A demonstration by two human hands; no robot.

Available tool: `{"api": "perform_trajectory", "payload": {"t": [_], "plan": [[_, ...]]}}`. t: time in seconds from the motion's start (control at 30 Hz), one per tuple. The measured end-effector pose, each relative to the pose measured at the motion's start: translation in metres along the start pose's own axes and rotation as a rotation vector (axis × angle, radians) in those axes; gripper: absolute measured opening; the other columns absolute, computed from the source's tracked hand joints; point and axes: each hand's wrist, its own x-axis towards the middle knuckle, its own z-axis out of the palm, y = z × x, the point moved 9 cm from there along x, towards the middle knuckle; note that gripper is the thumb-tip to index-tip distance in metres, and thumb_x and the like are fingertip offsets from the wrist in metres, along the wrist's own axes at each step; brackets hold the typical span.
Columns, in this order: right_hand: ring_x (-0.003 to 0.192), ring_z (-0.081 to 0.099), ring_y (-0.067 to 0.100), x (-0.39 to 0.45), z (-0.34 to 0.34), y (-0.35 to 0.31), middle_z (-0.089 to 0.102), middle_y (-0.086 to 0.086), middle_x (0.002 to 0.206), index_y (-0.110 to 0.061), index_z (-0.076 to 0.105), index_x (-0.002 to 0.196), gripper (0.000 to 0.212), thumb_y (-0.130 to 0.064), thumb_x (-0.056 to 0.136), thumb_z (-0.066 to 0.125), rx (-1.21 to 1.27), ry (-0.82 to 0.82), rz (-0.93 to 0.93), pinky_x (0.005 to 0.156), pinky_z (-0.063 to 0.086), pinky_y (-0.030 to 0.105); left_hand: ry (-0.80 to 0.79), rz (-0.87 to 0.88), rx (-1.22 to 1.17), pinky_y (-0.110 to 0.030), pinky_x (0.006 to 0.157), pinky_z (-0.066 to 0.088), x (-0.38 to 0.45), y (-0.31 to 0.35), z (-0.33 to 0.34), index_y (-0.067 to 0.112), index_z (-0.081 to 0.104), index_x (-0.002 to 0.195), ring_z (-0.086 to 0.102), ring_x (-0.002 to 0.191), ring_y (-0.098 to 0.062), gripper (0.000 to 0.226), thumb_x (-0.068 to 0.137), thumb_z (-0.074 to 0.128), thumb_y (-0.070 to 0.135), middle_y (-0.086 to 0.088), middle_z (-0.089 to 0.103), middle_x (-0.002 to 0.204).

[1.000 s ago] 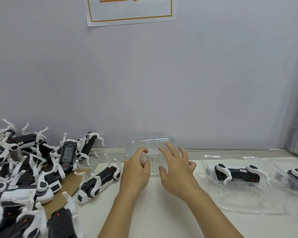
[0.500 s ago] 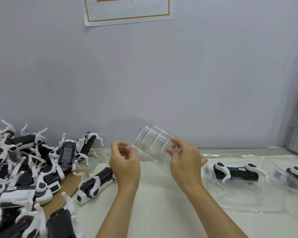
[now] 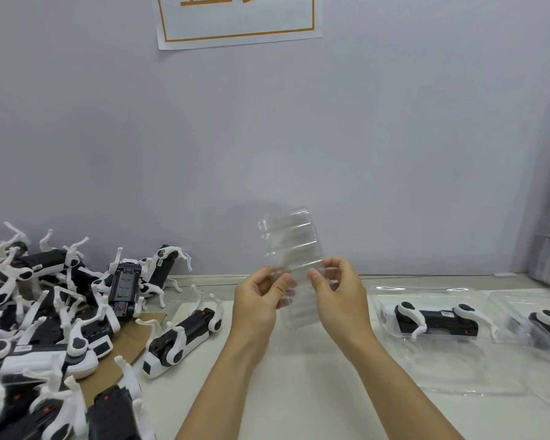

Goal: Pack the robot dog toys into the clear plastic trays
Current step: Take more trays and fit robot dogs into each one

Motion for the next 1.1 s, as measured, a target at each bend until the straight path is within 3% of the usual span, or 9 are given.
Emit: {"api": "perform_trajectory", "payload": {"t": [0.07,0.1,0.37,0.7,0.87,0.97,1.1], "plan": [[0.080,0.058,0.006,0.001,0.000,0.001,0.062,-0.013,0.092,-0.032,0.055,0.092,0.017,-0.020,0.093,0.067,0.070,-0.006,-0.002,0.078,0.047,0.019,0.013,0.004,-0.014,-0.024,0.068,0.056,0.000,0.001,0.000,0.009,0.072,0.096,0.073,0.078,-0.020,0.009,0.093,0.064,0.006,-0.007,0.075,0.082],[0.080,0.058,0.007,0.001,-0.001,0.002,0.063,-0.011,0.093,-0.030,0.057,0.094,0.016,-0.018,0.093,0.067,0.097,-0.009,0.001,0.071,0.045,0.015,0.020,-0.001,-0.023,-0.024,0.068,0.057,-0.001,0.001,-0.001,0.008,0.073,0.095,0.073,0.079,-0.022,0.011,0.094,0.062,0.005,-0.008,0.076,0.083],[0.085,0.063,0.018,0.006,-0.002,0.010,0.068,-0.002,0.093,-0.025,0.064,0.095,0.011,-0.014,0.093,0.066,0.196,-0.014,0.032,0.079,0.050,0.028,0.020,-0.050,-0.090,-0.027,0.069,0.058,-0.001,-0.002,0.000,0.004,0.072,0.094,0.074,0.084,-0.032,0.021,0.100,0.051,0.004,-0.017,0.075,0.090],[0.069,0.060,0.011,0.010,0.000,0.018,0.069,-0.003,0.087,-0.025,0.069,0.092,0.012,-0.013,0.091,0.070,0.296,-0.023,0.094,0.066,0.046,0.019,0.000,-0.127,-0.191,-0.027,0.070,0.057,-0.005,-0.005,0.002,0.016,0.079,0.078,0.073,0.080,-0.027,0.038,0.100,0.050,0.008,-0.014,0.075,0.090],[0.064,0.059,0.008,0.011,0.001,0.020,0.069,-0.003,0.086,-0.024,0.070,0.091,0.013,-0.011,0.091,0.070,0.338,-0.029,0.119,0.067,0.048,0.019,-0.007,-0.128,-0.201,-0.024,0.067,0.056,-0.005,-0.005,0.002,0.014,0.079,0.079,0.073,0.077,-0.024,0.037,0.101,0.049,0.008,-0.013,0.076,0.088],[0.066,0.061,0.010,0.011,0.001,0.021,0.069,-0.002,0.087,-0.024,0.070,0.092,0.012,-0.011,0.091,0.070,0.338,-0.037,0.122,0.070,0.049,0.022,0.012,-0.071,-0.124,-0.024,0.066,0.056,-0.003,-0.002,0.000,0.008,0.073,0.089,0.074,0.077,-0.026,0.029,0.101,0.047,0.004,-0.011,0.076,0.086],[0.065,0.060,0.009,0.011,0.003,0.021,0.067,-0.002,0.087,-0.023,0.069,0.095,0.011,-0.012,0.091,0.070,0.302,-0.053,0.112,0.060,0.045,0.012,0.059,0.015,0.067,-0.022,0.064,0.056,-0.002,0.002,-0.003,0.008,0.068,0.095,0.073,0.071,-0.015,0.024,0.103,0.046,0.003,-0.001,0.075,0.078]]}}
